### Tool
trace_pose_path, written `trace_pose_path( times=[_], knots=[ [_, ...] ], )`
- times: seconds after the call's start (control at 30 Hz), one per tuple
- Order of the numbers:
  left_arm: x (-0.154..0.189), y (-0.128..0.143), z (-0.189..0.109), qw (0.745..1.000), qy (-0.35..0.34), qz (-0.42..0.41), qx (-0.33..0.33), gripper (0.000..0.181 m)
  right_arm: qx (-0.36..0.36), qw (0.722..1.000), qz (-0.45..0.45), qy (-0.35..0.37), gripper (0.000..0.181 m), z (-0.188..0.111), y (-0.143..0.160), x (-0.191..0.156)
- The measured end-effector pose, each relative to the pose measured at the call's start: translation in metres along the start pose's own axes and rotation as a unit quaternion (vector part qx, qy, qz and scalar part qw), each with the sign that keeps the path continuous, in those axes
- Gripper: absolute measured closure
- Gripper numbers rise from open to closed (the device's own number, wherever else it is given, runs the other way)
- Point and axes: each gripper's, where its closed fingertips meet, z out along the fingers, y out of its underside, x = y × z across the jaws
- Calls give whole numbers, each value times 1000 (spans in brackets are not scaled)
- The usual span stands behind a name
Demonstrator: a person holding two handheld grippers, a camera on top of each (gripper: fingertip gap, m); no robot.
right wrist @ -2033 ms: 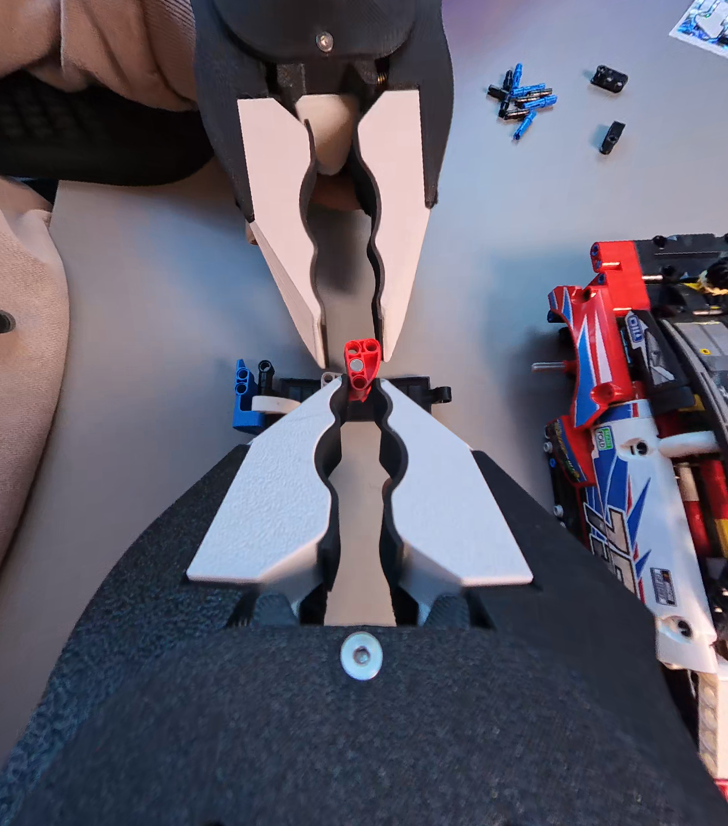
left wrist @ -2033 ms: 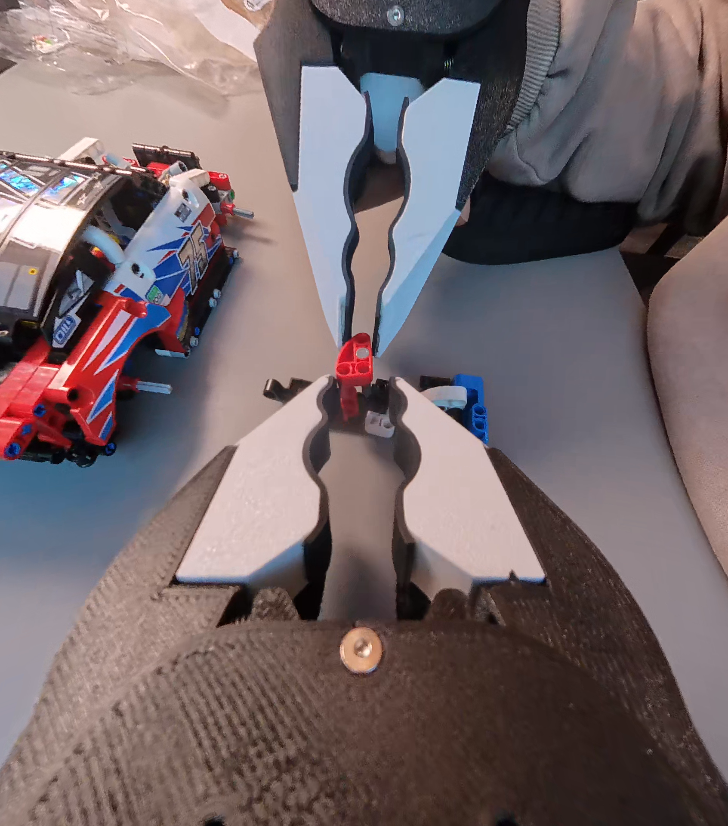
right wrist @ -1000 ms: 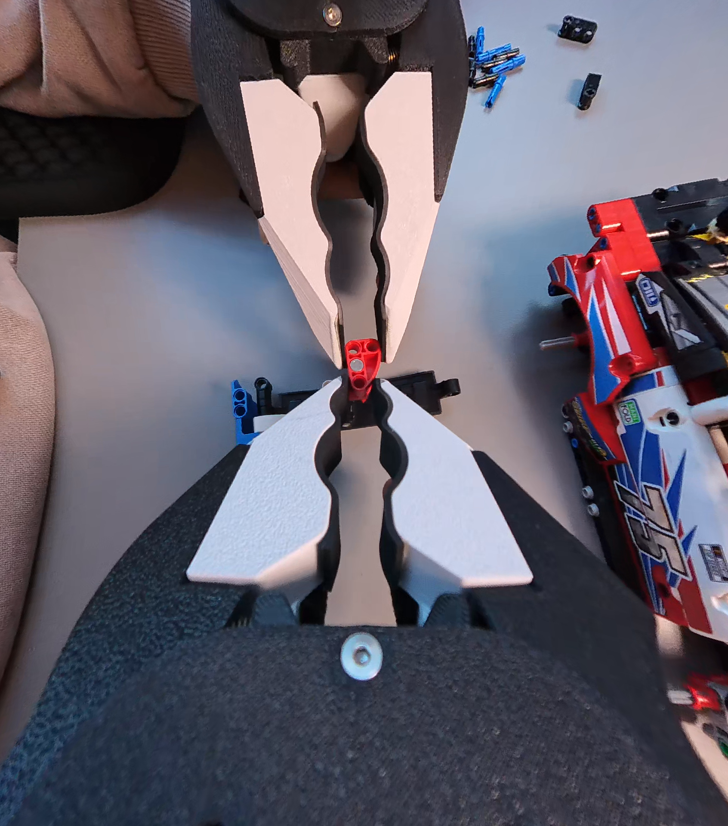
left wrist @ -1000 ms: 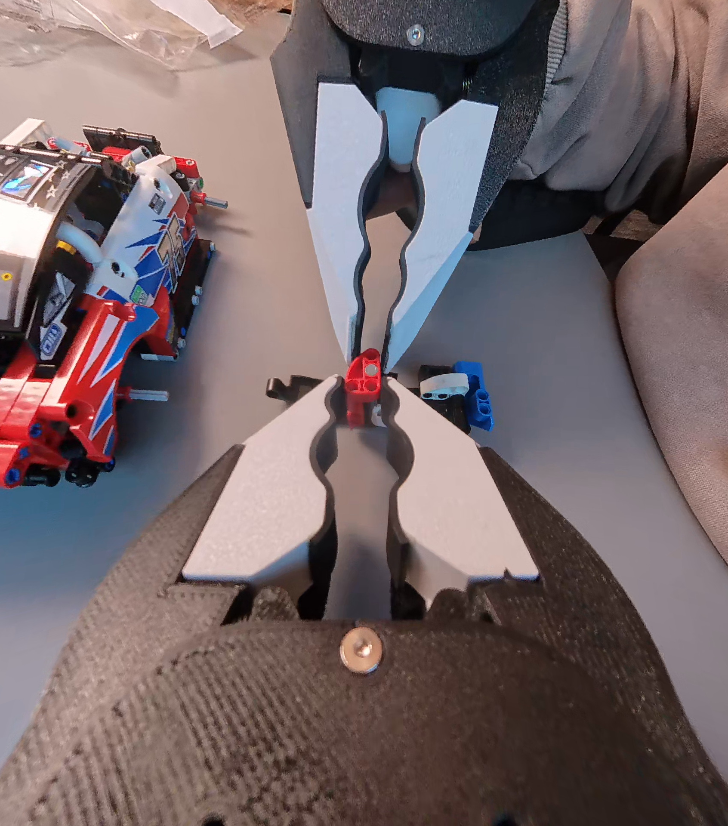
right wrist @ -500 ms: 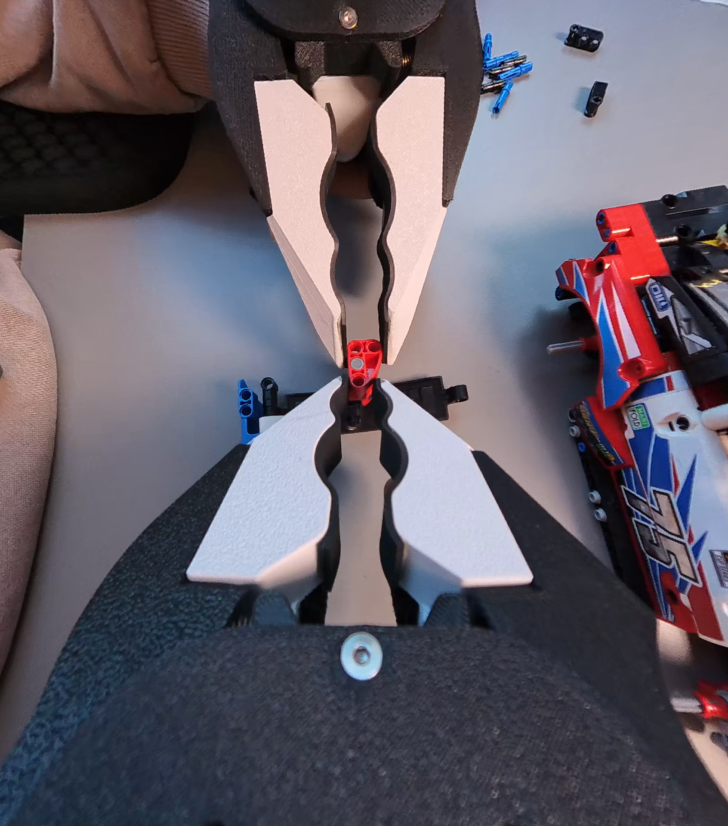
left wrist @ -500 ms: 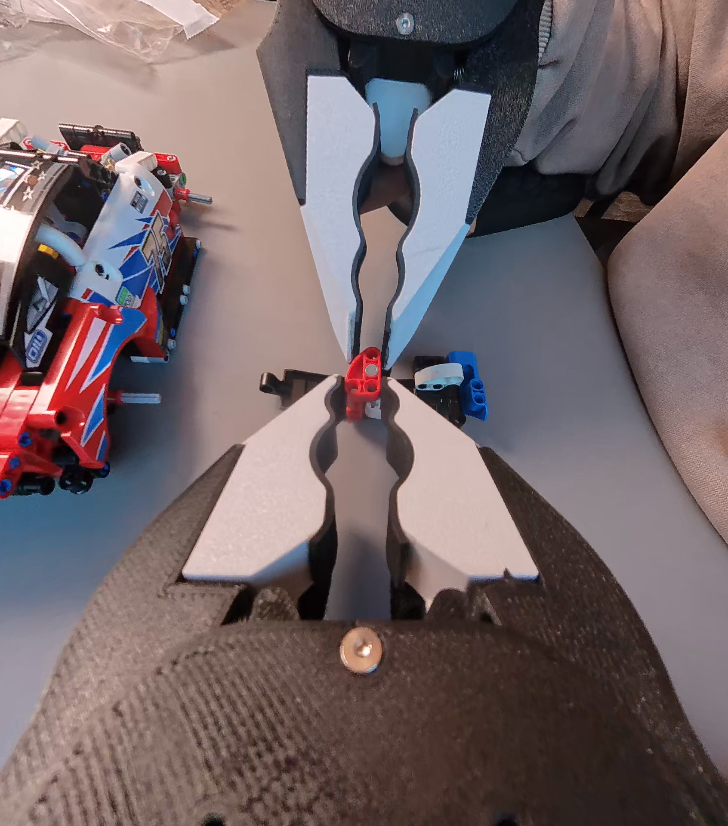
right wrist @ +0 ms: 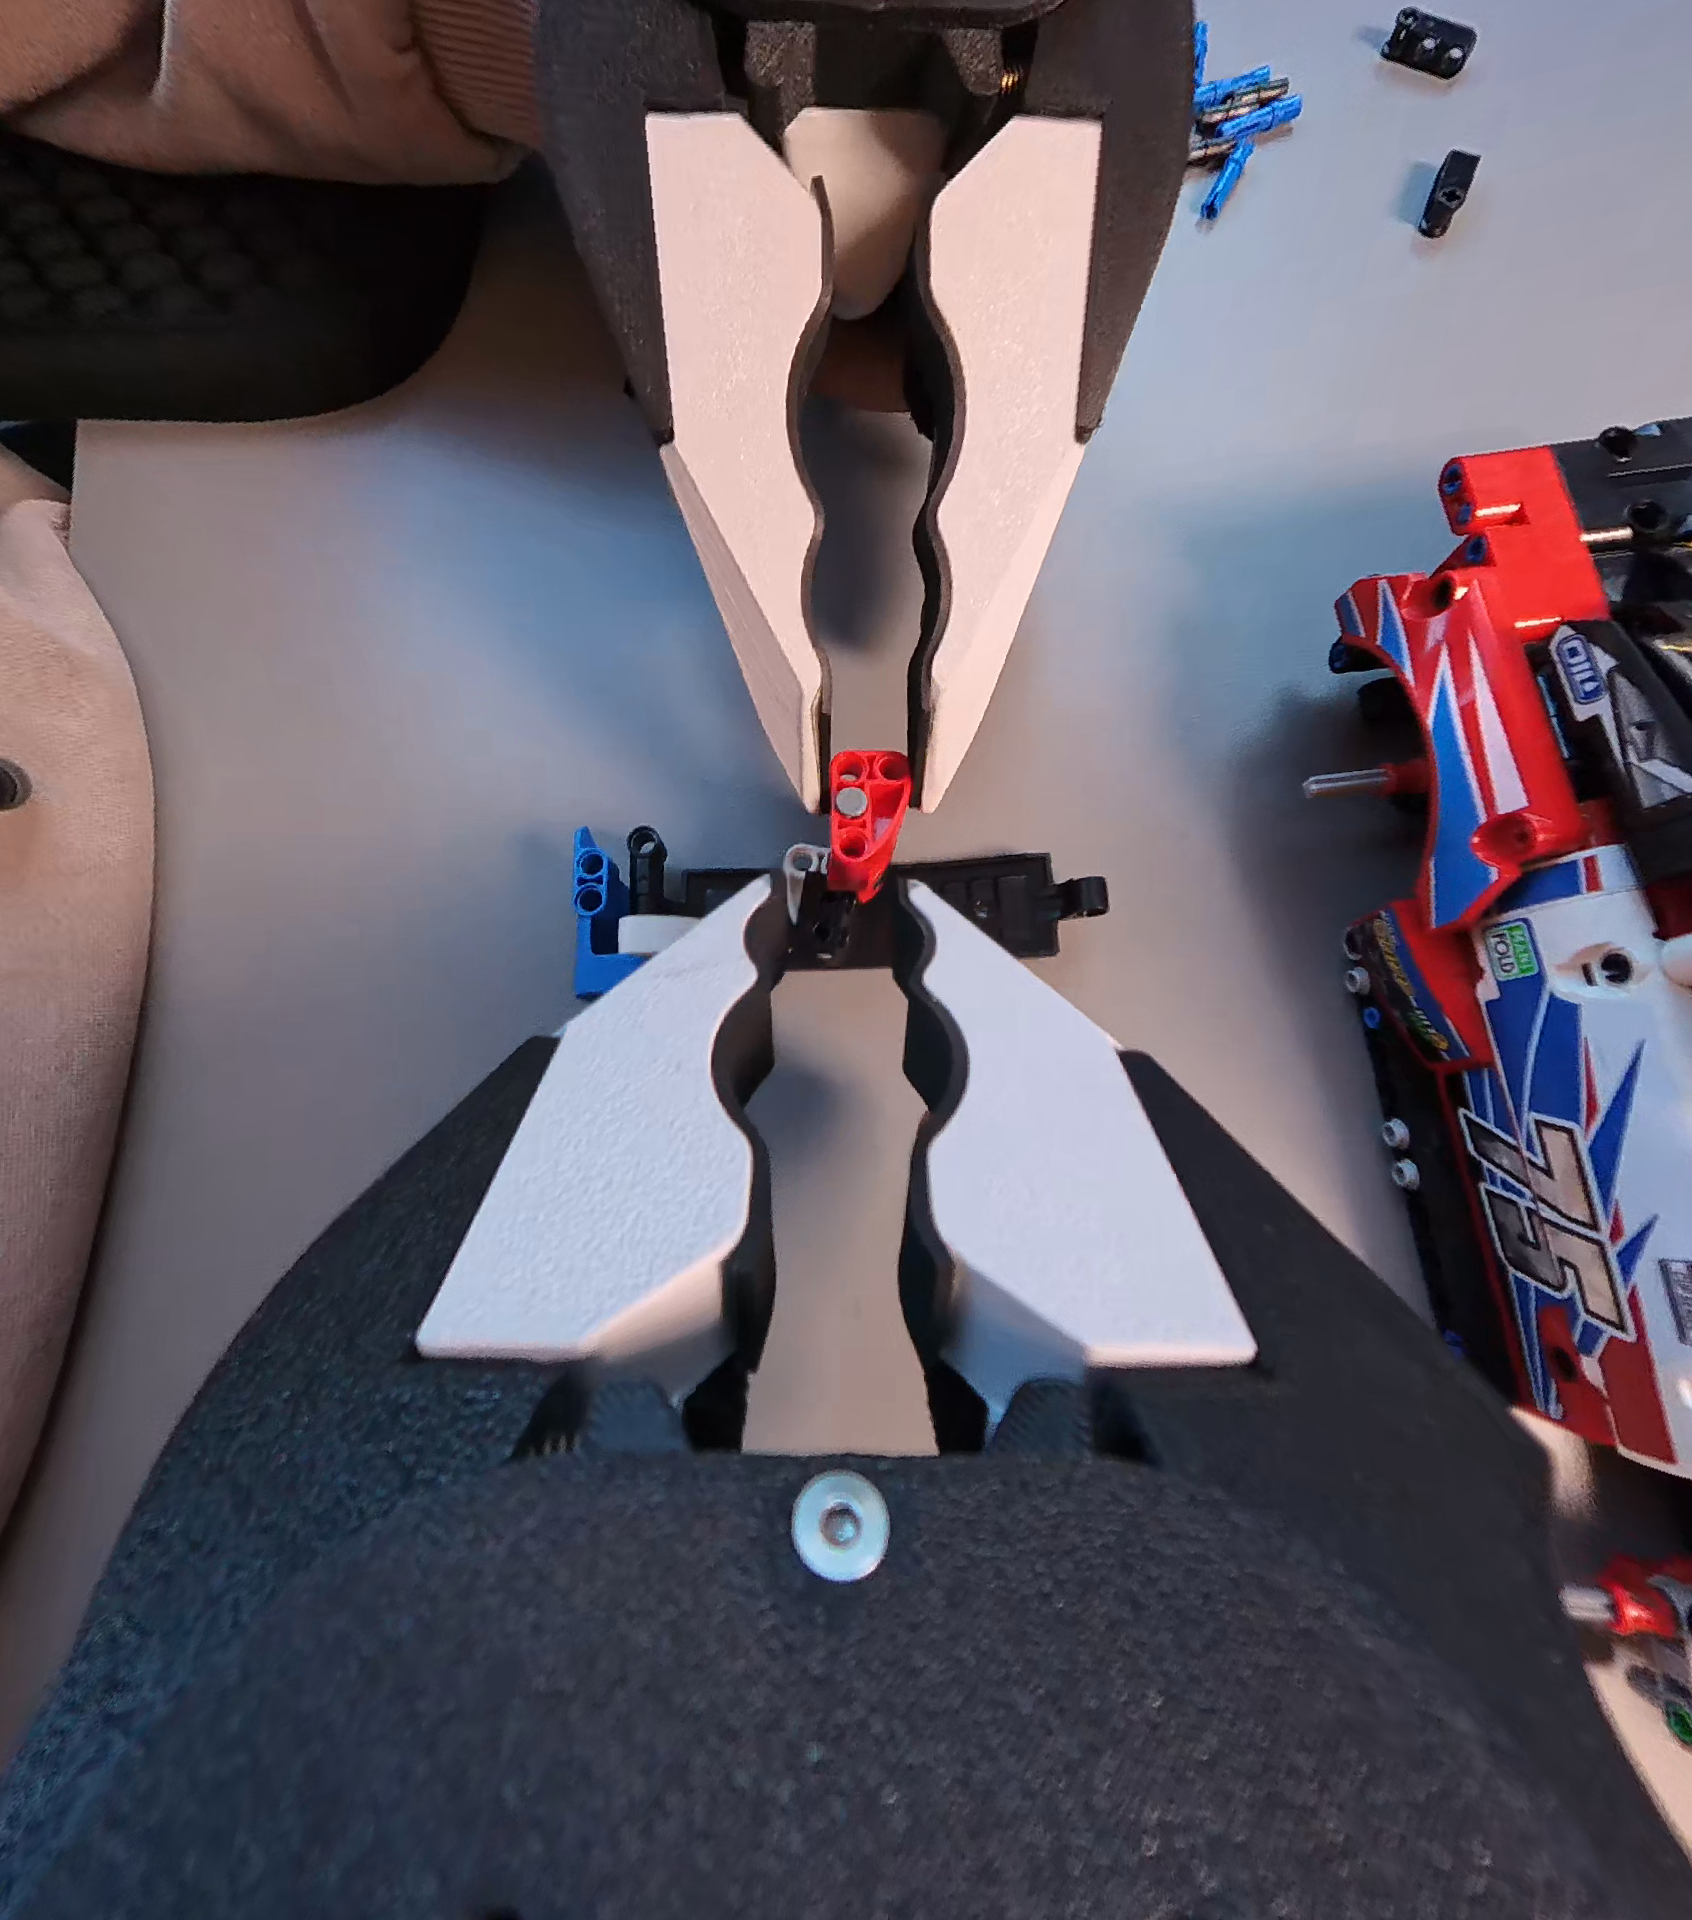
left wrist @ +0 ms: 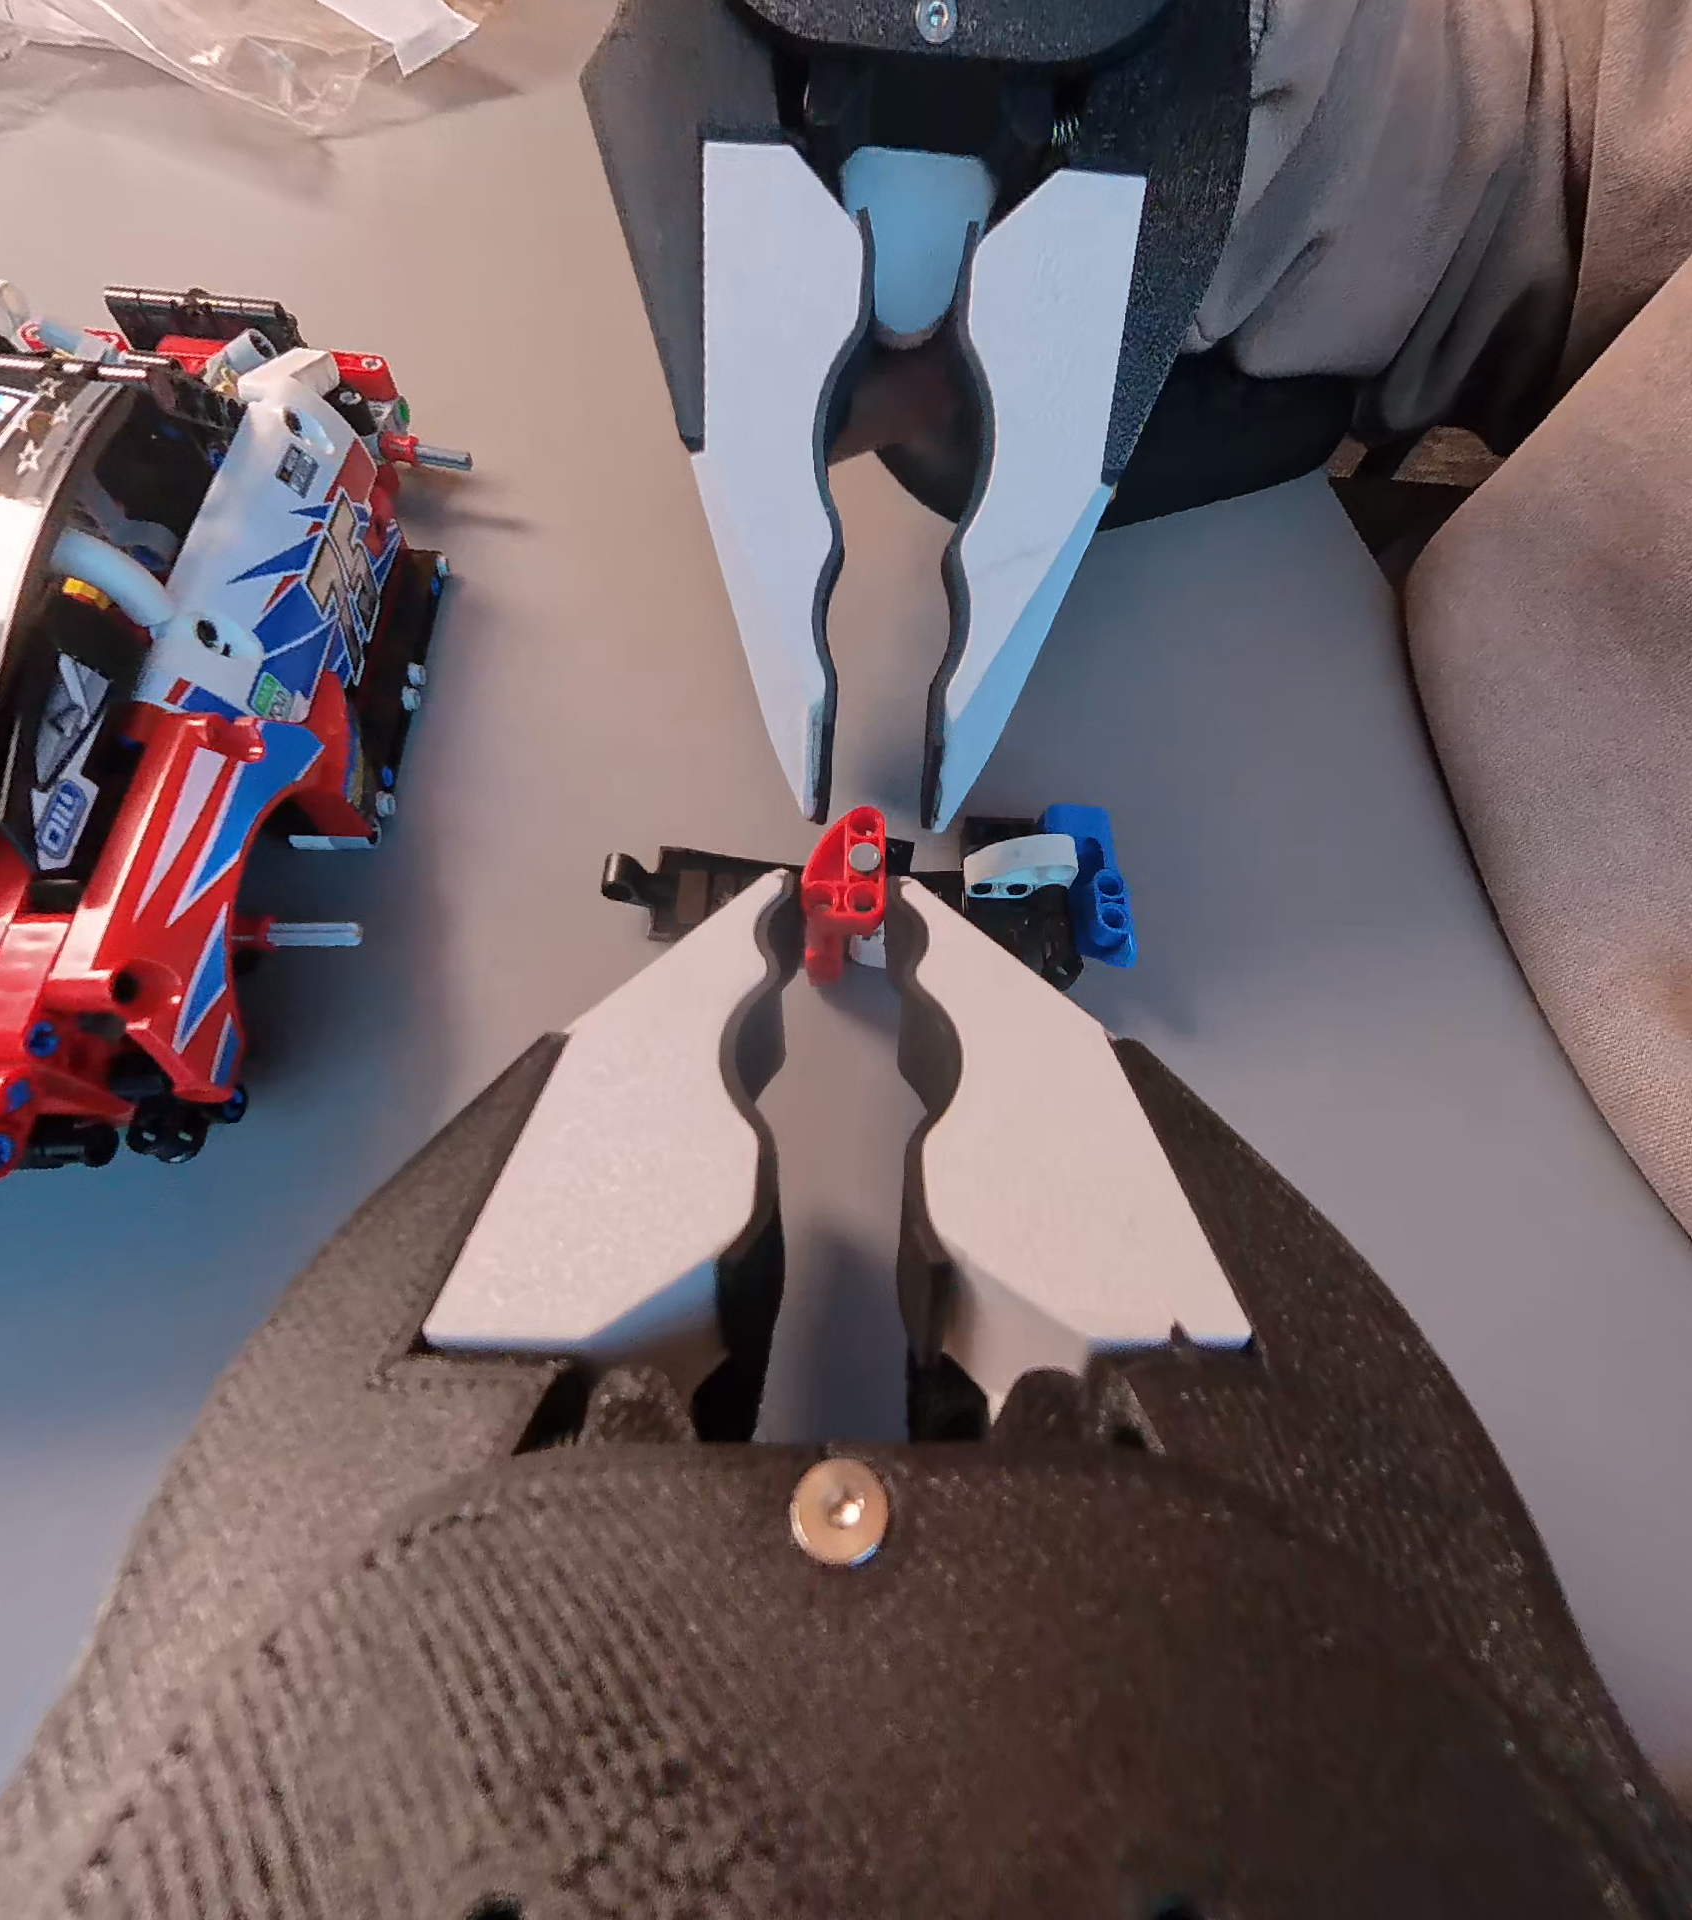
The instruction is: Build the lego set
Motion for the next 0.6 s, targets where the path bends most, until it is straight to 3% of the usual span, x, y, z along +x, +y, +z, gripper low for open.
trace_pose_path(
  times=[0.6],
  knots=[
    [3,-3,-1,1000,-2,5,3,168,-70,995,-55,-43,172,15,15,-4]
  ],
)
